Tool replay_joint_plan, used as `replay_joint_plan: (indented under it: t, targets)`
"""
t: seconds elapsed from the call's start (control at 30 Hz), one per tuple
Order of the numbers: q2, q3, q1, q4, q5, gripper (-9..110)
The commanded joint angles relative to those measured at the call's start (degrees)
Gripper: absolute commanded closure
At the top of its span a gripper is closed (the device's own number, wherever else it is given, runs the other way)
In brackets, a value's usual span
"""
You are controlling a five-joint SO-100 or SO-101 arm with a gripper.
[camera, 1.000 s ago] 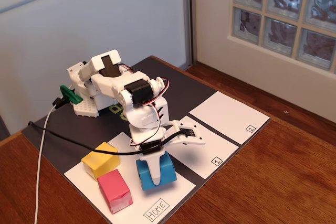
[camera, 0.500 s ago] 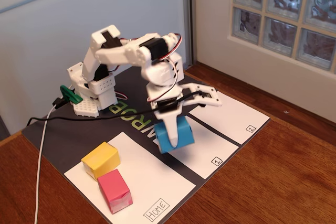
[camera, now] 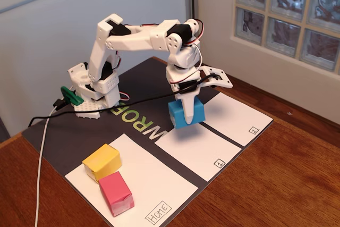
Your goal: Move box blue to zone 1
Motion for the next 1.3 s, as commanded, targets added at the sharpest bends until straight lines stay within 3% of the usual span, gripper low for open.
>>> replay_joint_plan:
  t: [0.0, 0.77, 1.27]
  targets:
    - [7.9, 7.0, 0.3, 0.8, 0.0, 102]
    - [-4.9, 10.1, 1.9, -15.8, 1.1, 102]
    - [-13.0, 0.7, -2.0, -16.0, 4.2, 102]
